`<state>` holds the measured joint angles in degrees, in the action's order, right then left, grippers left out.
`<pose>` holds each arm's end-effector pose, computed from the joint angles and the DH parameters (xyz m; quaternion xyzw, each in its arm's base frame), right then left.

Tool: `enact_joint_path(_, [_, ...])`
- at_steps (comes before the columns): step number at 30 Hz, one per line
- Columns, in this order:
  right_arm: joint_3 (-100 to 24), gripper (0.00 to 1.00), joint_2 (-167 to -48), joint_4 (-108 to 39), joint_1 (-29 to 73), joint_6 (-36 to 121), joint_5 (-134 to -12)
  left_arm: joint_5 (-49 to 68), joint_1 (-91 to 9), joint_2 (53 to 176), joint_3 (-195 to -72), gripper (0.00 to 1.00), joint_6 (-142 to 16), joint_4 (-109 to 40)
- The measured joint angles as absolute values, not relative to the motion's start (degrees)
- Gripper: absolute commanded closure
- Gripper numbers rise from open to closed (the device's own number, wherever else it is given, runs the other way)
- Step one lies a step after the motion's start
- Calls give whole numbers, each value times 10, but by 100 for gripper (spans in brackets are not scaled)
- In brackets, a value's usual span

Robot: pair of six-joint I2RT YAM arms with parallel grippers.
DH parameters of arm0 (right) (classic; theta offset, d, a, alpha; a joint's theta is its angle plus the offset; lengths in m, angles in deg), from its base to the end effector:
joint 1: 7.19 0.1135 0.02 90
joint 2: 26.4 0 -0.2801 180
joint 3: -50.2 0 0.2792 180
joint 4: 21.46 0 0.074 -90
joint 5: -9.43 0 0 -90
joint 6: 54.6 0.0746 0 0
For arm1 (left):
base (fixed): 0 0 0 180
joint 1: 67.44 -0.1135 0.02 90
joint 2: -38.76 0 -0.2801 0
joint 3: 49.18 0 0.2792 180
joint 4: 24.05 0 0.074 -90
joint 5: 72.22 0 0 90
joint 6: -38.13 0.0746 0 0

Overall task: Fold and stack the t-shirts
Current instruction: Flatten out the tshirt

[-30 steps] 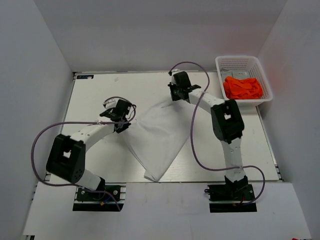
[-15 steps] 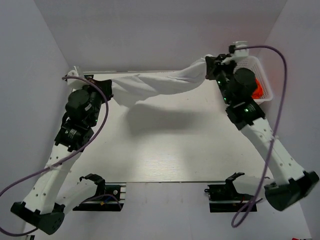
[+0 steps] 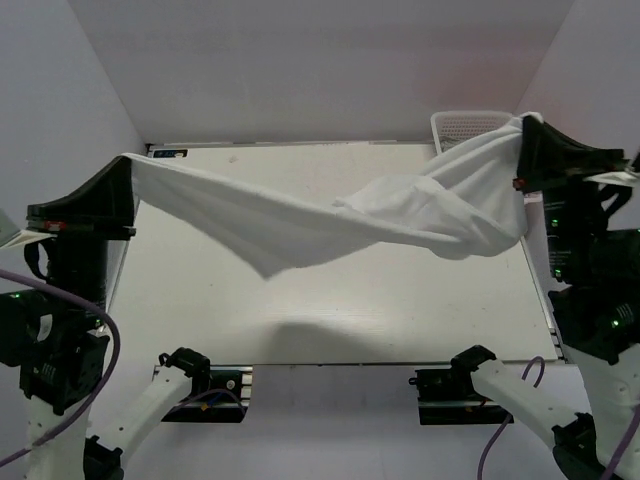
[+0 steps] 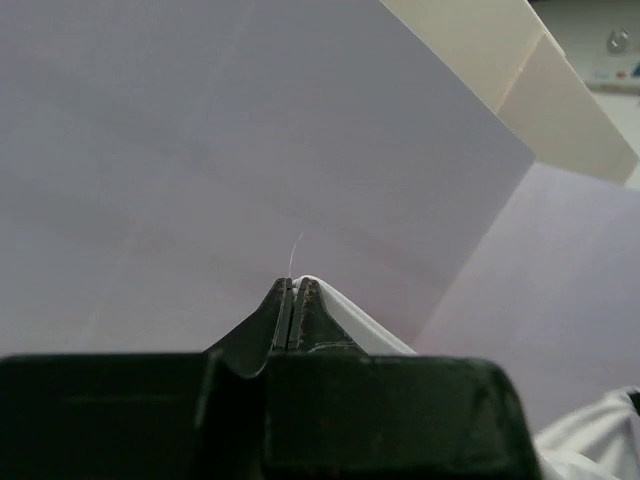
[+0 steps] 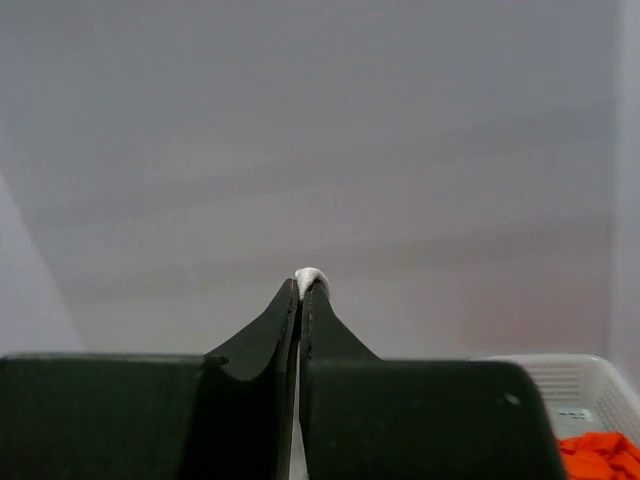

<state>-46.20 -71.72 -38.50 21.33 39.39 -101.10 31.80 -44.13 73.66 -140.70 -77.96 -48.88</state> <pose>0.1159 0.0332 0.6104 0.0557 0.4845 0.1630 0.8576 0.0699 -0.0104 0.5840 -0.1183 0.4800 -0.3084 0.8127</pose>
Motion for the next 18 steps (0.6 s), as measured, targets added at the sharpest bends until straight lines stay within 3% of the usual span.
enact_joint_path(7, [-413, 100, -742, -381, 213, 404, -1143, 436, -442, 811, -1399, 100, -784, -484])
enact_joint_path(12, [-293, 100, -895, -391, 203, 476, -1181, 527, -447, 1034, -1349, 97, -836, -510])
enact_joint_path(13, [-273, 100, -943, -400, 199, 494, -1171, 539, -449, 1098, -1340, 66, -851, -524])
enact_joint_path(14, [-256, 73, -995, -413, 193, 511, -1160, 546, -452, 1154, -1337, 45, -859, -541])
enact_joint_path(15, [-248, 56, -1044, -428, 187, 529, -1149, 551, -454, 1217, -1336, 10, -879, -562])
enact_joint_path(18, [-258, 14, -1172, -477, 167, 560, -1112, 558, -471, 1396, -1373, 1, -909, -645])
